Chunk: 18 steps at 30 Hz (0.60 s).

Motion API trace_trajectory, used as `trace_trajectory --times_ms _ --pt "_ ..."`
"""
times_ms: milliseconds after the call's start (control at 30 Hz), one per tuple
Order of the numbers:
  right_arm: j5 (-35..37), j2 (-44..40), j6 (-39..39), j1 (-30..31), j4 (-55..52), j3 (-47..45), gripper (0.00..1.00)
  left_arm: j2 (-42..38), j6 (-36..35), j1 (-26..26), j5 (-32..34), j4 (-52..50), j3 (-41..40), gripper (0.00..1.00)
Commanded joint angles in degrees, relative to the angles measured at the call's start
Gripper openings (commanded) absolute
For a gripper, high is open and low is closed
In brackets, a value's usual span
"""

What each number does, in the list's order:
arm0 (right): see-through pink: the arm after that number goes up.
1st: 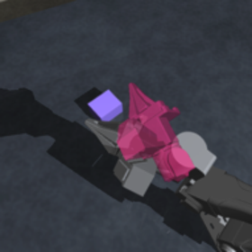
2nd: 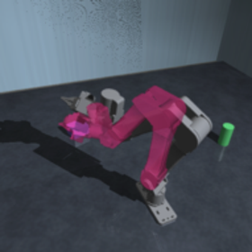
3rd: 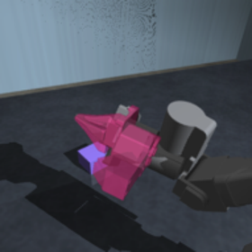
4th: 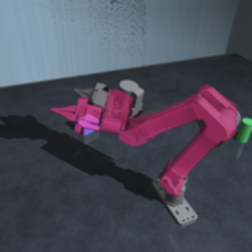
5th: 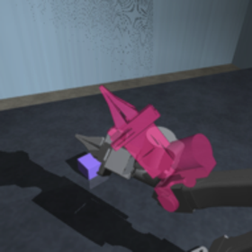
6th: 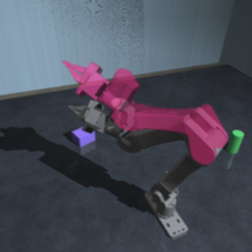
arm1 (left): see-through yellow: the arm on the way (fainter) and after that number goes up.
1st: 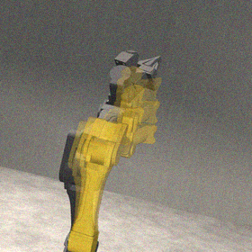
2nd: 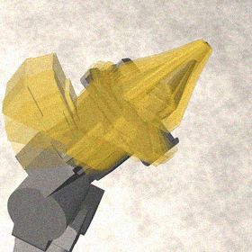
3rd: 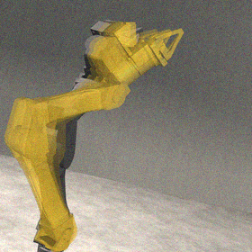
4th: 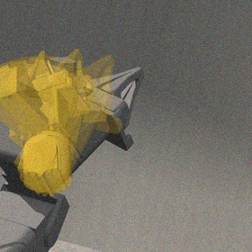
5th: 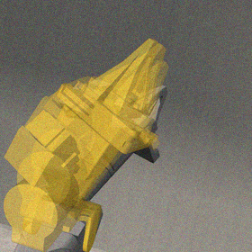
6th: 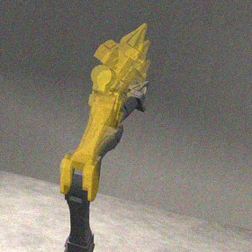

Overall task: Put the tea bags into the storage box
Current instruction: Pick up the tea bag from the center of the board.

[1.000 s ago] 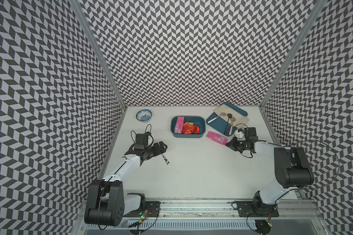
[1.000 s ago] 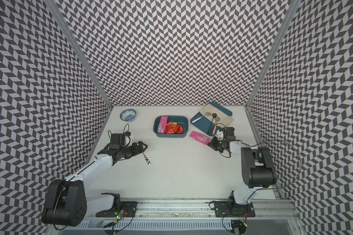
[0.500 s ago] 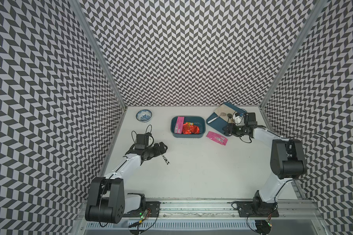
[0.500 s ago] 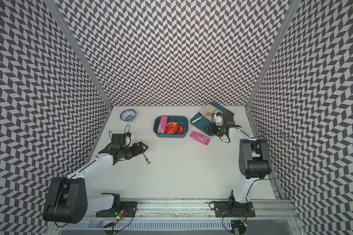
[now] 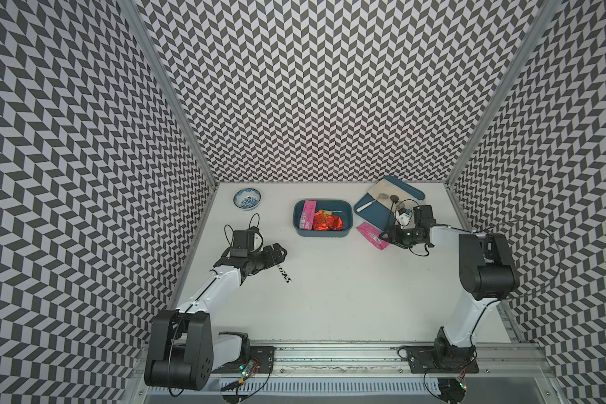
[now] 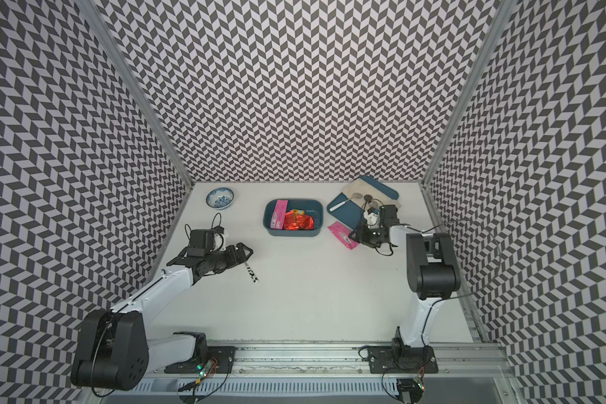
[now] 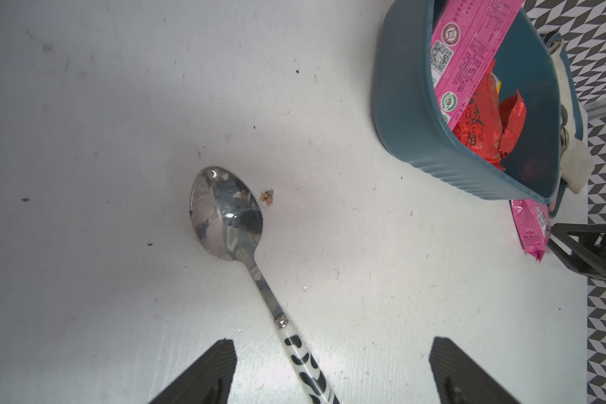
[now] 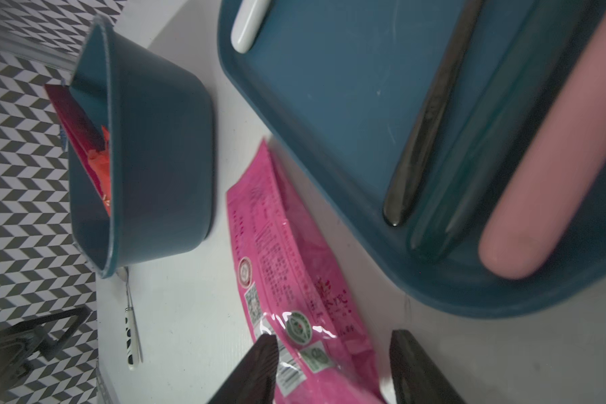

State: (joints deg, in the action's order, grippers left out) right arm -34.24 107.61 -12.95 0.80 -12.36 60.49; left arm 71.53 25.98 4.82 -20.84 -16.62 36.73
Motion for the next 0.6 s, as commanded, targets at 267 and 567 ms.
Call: trace_trajectory --times_ms 267,567 --pt "-1.3 1.2 2.2 1.3 0.9 2.1 0.54 0.1 -0.8 -0.3 0.3 -1.2 0.9 0.92" --pt "-0.9 1.1 0.7 3.1 2.6 -2.3 0.34 0.4 -1.2 -0.3 0.3 -1.3 0.7 0.92"
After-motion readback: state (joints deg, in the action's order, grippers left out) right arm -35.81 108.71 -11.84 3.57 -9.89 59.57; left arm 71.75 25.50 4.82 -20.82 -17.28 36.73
